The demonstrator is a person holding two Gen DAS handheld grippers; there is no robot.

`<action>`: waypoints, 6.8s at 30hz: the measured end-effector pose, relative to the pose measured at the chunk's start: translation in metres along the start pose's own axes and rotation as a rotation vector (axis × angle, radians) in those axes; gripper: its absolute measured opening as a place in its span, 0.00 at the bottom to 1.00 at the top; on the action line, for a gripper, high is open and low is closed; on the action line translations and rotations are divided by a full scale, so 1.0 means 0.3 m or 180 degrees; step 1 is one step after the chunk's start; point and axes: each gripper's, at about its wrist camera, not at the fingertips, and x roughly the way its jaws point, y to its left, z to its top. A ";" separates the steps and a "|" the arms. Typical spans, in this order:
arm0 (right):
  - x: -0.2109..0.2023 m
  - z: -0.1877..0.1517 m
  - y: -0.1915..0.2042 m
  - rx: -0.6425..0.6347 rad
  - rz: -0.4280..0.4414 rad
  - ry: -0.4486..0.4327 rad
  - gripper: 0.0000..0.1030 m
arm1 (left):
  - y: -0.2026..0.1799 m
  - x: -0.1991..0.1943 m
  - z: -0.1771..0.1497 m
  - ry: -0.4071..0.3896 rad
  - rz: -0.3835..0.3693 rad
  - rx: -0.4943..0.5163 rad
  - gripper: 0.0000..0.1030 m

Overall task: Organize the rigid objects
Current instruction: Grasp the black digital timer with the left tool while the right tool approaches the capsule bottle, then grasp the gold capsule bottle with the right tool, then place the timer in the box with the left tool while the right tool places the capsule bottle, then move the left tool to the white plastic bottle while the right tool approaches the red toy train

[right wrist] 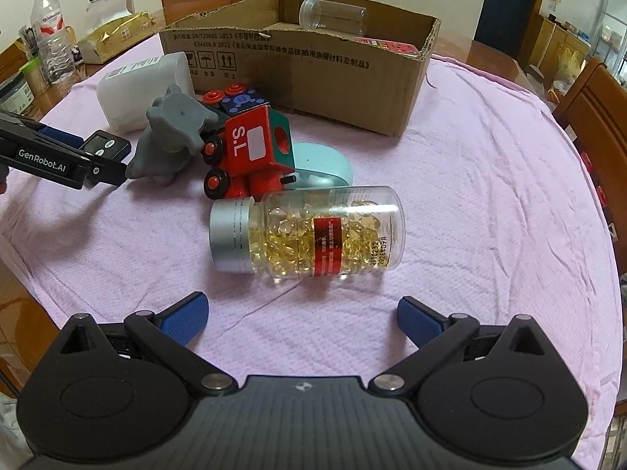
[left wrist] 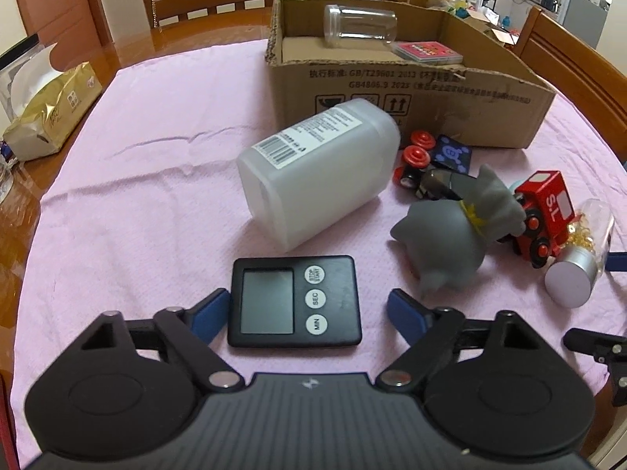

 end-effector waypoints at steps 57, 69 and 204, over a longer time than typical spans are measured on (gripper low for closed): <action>-0.122 0.235 -0.013 -0.0379 0.0018 0.0062 0.95 | 0.018 -0.196 0.105 0.0151 -0.0261 0.0575 0.67; -0.210 0.369 -0.025 -0.0603 0.0089 -0.0262 0.95 | -0.059 -0.308 0.340 -0.0381 -0.0387 0.0942 0.67; 0.024 0.071 0.069 -0.0072 0.0010 0.0518 1.00 | 0.011 0.044 0.146 0.0057 0.0149 0.0165 0.99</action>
